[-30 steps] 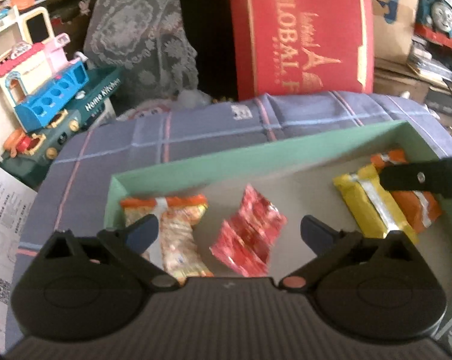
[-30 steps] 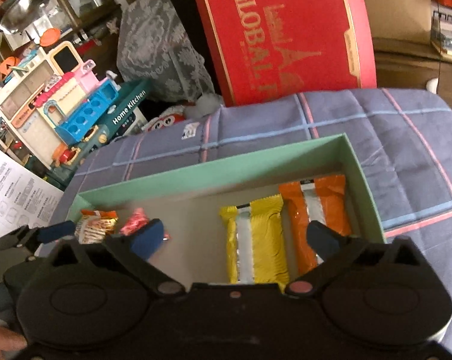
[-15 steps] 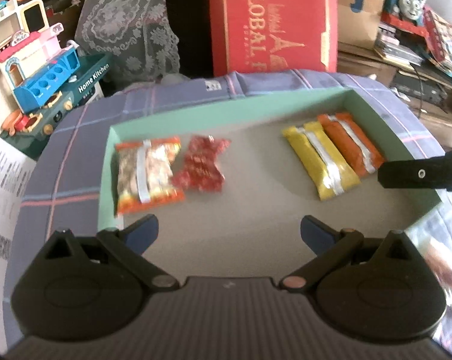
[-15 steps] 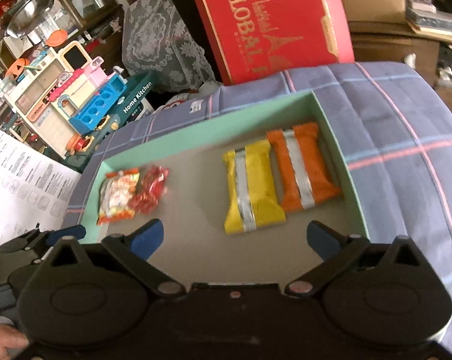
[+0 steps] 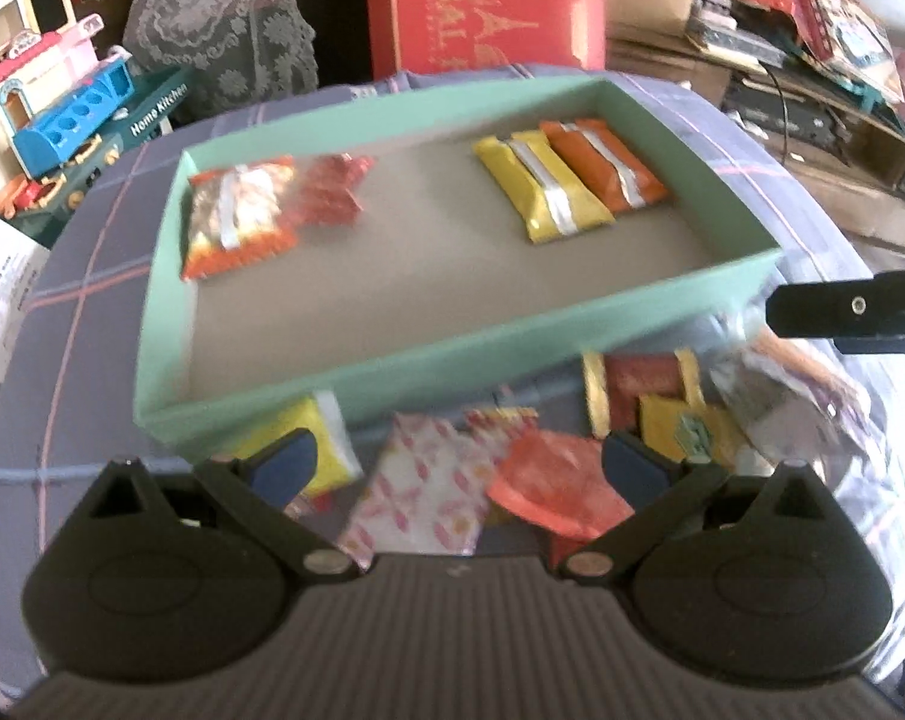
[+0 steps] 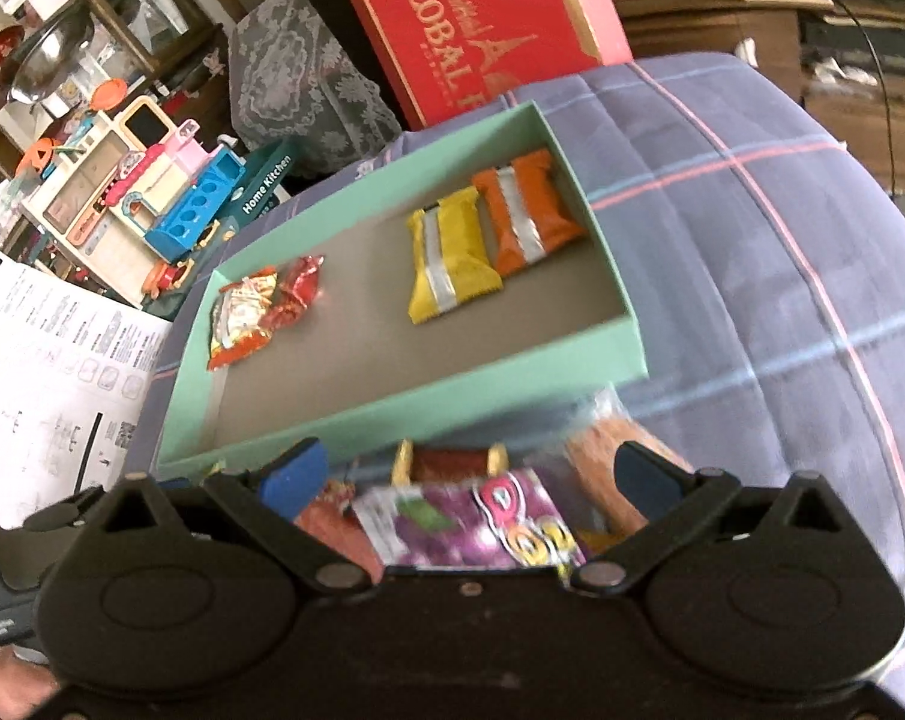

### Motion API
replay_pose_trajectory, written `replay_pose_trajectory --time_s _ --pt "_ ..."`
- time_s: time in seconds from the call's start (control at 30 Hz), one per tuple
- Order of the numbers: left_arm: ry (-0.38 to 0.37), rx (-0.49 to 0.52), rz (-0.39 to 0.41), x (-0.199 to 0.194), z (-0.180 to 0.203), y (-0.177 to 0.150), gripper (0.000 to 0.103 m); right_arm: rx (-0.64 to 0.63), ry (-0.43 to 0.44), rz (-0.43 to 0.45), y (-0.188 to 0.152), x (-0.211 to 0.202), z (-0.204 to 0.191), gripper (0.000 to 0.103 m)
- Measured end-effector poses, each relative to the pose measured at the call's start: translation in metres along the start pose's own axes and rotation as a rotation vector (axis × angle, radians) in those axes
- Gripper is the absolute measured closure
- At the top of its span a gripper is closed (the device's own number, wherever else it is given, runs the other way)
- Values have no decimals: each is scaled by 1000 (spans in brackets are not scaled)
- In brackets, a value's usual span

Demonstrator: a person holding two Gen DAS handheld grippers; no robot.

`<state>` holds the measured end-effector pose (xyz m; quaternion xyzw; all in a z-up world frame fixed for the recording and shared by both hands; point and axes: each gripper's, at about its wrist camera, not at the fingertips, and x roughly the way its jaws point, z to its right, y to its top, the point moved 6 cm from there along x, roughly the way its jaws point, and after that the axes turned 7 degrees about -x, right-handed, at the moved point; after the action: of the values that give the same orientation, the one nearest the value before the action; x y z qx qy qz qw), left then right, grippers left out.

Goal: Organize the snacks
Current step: 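Move both grippers back over the snack heap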

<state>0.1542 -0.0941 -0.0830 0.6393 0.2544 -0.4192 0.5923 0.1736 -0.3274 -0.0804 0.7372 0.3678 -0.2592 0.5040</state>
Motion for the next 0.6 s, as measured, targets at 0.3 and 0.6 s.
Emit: replay_pose_trajectory --time_s 0.3,0.6 --pt "12 52 -9 -1 37 -13 0 86 32 20 -22 -15 23 0" --pt "93 65 10 22 60 -19 0 131 42 69 -30 -23 31 9"
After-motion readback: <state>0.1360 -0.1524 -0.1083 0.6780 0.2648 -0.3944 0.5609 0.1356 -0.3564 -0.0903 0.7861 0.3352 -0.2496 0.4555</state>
